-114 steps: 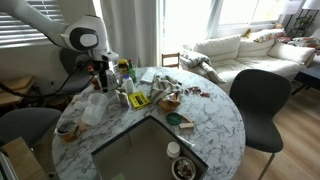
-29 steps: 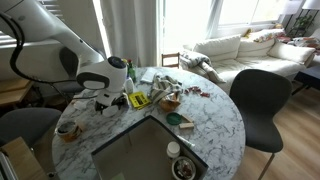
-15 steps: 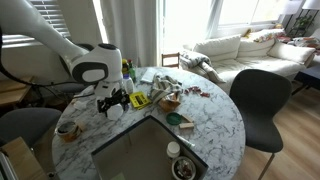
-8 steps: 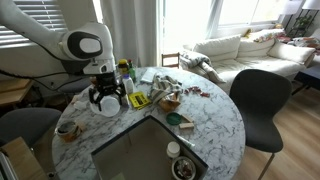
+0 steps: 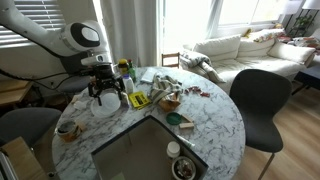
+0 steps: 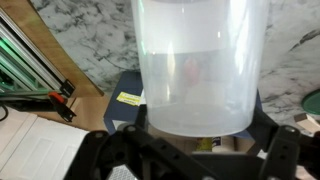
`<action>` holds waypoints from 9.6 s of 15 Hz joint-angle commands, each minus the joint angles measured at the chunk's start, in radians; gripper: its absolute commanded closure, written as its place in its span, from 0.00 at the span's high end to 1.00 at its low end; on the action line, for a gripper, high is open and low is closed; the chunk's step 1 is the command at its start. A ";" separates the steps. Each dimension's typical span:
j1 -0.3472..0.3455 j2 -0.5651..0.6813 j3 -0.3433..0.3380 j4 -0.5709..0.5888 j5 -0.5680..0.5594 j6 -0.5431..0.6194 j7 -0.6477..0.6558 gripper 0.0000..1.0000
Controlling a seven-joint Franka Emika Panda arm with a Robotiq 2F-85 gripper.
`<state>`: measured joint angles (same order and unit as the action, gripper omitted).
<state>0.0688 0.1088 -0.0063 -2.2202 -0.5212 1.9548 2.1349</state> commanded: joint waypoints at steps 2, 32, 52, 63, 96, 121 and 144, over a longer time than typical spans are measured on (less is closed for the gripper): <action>0.025 0.104 0.003 0.059 -0.136 0.008 0.104 0.70; 0.123 -0.022 0.156 0.199 -0.452 0.227 -0.536 0.70; 0.132 0.113 0.141 0.241 -0.672 0.769 -0.550 0.70; 0.155 0.160 0.141 0.312 -1.032 0.757 -0.274 0.70; 0.194 0.288 0.215 0.292 -1.312 0.459 0.070 0.70; -0.003 0.055 0.271 0.087 -0.462 0.796 -0.612 1.00; 0.014 -0.128 0.209 0.277 0.556 0.180 -1.579 1.00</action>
<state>0.0483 0.0195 0.2442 -1.9493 0.0283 2.2005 0.5830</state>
